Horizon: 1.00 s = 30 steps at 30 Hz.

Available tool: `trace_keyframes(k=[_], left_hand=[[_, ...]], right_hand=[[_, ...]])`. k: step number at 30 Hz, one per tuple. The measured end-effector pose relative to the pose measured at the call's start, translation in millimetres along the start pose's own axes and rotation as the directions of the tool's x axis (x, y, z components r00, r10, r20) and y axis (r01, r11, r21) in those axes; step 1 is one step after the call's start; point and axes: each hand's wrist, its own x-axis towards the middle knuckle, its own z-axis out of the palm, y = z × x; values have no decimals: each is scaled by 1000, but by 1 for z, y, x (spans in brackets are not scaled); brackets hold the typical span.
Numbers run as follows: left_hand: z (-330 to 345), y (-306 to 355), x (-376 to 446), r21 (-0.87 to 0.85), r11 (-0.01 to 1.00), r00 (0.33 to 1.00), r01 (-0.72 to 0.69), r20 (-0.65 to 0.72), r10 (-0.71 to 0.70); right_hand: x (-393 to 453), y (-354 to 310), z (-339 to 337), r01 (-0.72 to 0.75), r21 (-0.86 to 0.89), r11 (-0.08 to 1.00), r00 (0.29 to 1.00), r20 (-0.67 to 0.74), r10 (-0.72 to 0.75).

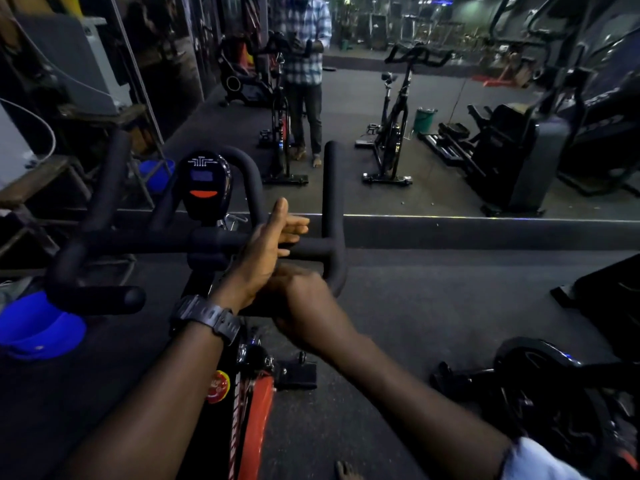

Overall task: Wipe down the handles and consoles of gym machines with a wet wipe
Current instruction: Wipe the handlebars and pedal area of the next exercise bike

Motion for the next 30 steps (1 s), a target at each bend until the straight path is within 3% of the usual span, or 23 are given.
trace_keyframes(k=[2, 6, 10, 15, 19, 22, 25, 28, 30], left_hand=[[-1, -1, 1, 5, 1000, 1000, -9, 8, 9], [-1, -7, 5, 29, 999, 999, -32, 16, 32], [7, -10, 11, 74, 997, 999, -36, 32, 33], [11, -11, 18, 108, 993, 999, -39, 10, 38], [16, -9, 22, 91, 996, 999, -6, -47, 10], [19, -2, 20, 38, 998, 995, 41, -90, -38], [21, 2, 19, 29, 997, 986, 74, -154, -69], [28, 5, 15, 62, 993, 971, 99, -226, -83], [38, 8, 9, 77, 992, 957, 102, -281, -77]], right_hand=[[-4, 27, -15, 4, -49, 999, 1000, -4, -4], [-1, 93, -52, -191, -200, 961, 976, -140, 164], [13, 90, -48, -284, -182, 941, 946, -212, 245], [-16, 87, -46, -80, -177, 981, 995, -73, 68], [11, 103, -55, -235, -161, 959, 962, -182, 206], [1, 74, -36, -61, -151, 987, 997, -49, 54], [-6, 69, -38, 110, -56, 992, 990, 90, -105], [3, 90, -58, 14, -61, 998, 999, -39, -16], [-4, 89, -59, 109, -31, 994, 993, -39, -110]])
